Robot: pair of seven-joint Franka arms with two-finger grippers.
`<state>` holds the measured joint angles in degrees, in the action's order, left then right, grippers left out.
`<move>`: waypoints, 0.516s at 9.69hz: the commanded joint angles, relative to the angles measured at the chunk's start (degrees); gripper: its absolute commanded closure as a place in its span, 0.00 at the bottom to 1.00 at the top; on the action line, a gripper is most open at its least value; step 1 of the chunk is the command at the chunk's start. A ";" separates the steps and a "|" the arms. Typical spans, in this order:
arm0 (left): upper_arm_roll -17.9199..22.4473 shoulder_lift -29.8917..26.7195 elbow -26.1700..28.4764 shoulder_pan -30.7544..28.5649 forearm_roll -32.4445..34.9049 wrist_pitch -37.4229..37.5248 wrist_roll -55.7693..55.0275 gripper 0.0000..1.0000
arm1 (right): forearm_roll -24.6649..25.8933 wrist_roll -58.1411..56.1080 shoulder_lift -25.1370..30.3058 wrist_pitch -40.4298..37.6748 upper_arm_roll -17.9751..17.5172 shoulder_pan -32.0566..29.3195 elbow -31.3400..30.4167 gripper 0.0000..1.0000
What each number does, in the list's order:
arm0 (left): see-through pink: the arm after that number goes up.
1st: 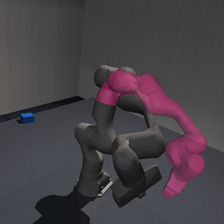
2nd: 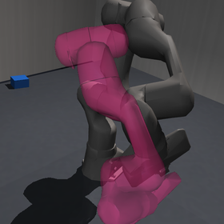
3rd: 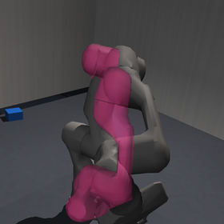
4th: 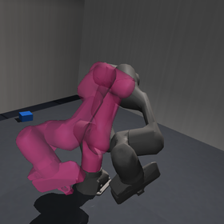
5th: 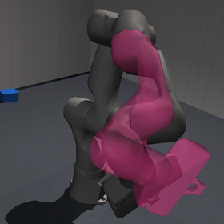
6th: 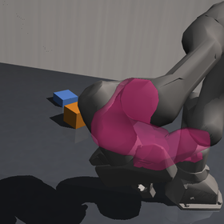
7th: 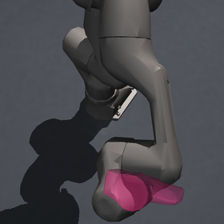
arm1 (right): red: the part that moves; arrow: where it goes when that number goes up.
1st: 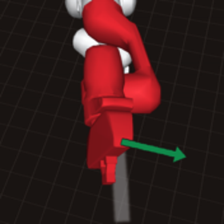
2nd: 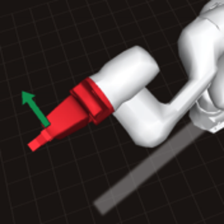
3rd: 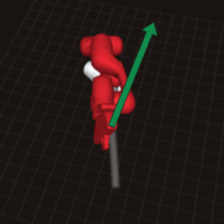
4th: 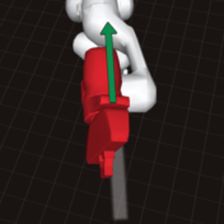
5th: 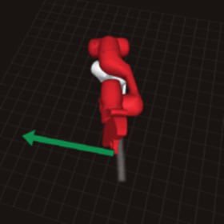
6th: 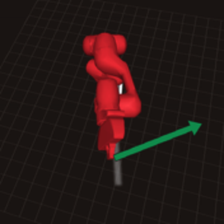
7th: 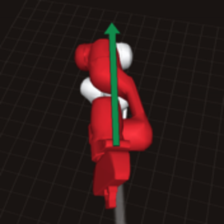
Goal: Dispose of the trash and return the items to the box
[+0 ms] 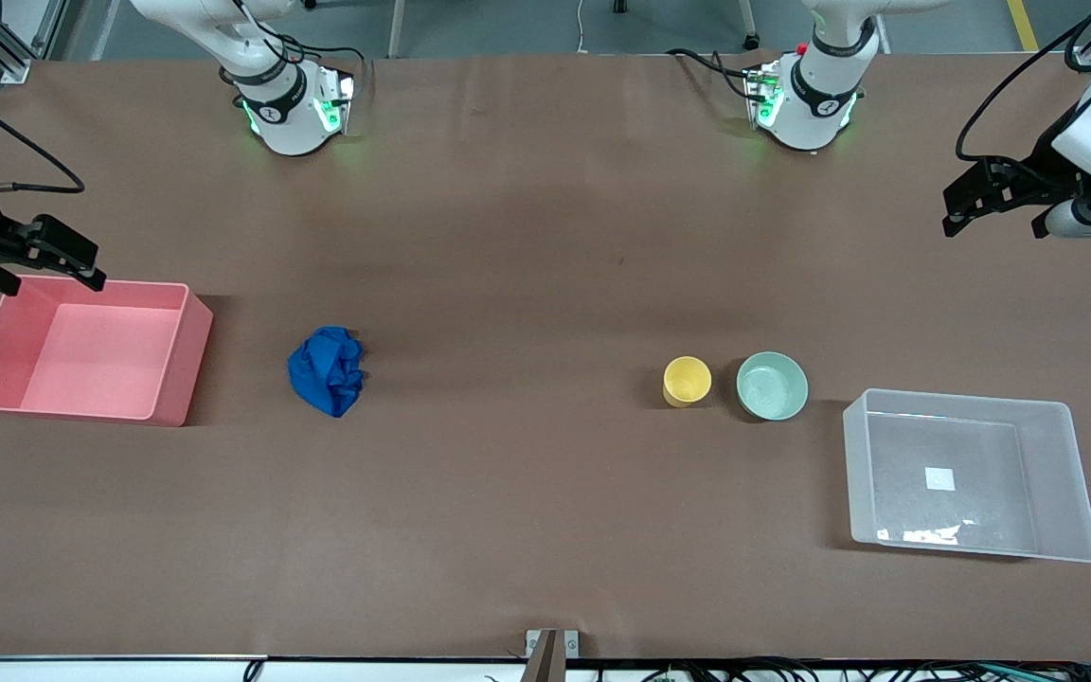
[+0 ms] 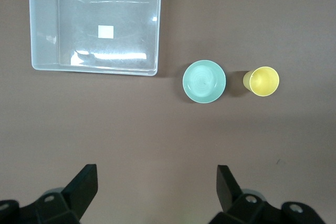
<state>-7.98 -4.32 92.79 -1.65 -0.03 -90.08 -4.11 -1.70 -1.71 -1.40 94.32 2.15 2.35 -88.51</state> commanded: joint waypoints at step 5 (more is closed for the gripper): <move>-0.11 2.12 -1.65 -0.20 1.87 0.43 0.77 0.00 | 0.11 0.57 -0.18 -0.45 -0.48 -0.68 0.62 0.00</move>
<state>-7.93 -4.17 91.42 -1.70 0.80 -90.08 -4.11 -1.70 -1.69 -1.41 94.31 2.15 2.34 -88.51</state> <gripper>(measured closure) 0.000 0.000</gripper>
